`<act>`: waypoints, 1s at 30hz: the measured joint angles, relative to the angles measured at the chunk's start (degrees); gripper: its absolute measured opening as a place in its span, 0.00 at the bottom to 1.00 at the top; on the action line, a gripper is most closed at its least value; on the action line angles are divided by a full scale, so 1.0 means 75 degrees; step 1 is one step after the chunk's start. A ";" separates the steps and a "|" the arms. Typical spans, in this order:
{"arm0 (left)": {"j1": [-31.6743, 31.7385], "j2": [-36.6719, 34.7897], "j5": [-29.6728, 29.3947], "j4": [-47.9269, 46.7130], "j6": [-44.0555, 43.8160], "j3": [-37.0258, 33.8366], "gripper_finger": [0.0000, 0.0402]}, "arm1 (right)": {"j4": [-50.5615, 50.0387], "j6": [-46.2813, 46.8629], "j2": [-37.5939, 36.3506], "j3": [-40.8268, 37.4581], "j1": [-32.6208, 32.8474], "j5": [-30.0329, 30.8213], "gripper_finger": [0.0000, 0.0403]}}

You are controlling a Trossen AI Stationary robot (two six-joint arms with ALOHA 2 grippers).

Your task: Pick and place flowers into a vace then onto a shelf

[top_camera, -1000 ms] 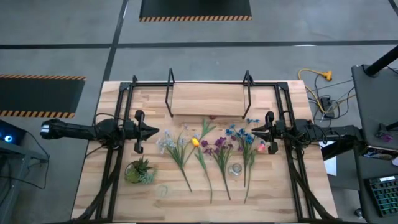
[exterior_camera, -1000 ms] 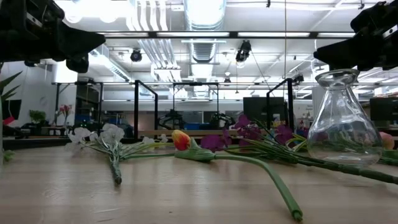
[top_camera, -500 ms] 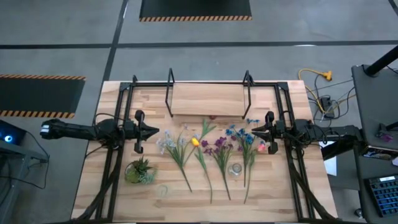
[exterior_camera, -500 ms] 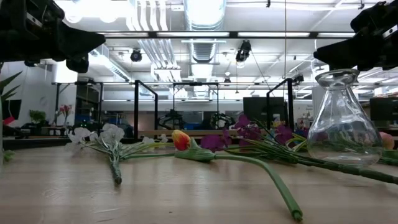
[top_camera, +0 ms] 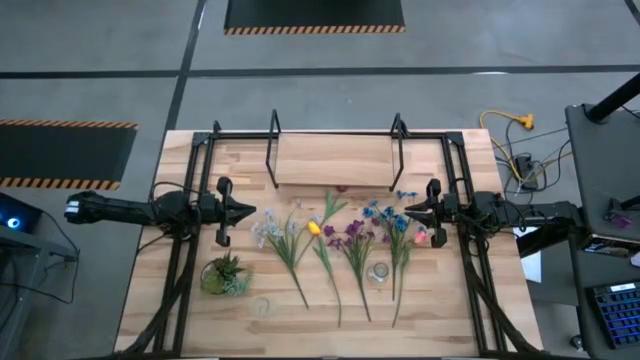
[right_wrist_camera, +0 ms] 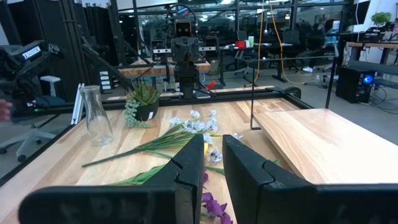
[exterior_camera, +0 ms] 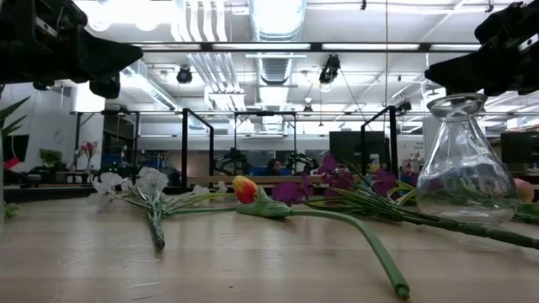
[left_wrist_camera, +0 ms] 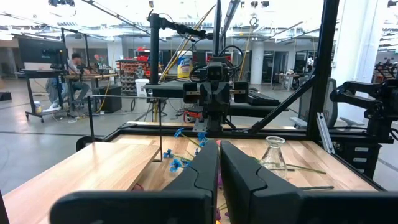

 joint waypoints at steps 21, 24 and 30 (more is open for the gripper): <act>0.0001 0.0002 -0.0001 0.0001 0.0001 -0.0002 0.00 | 0.0224 -0.0164 0.0000 0.0000 0.0000 0.0002 0.13; 0.0002 0.0002 0.0000 0.0001 0.0000 0.0001 0.00 | 0.0204 0.0032 0.0001 0.0000 0.0000 0.0002 0.13; 0.0002 -0.0001 0.0001 0.0004 0.0001 0.0001 0.00 | -0.0006 0.0383 0.0001 0.0000 0.0000 0.0002 0.13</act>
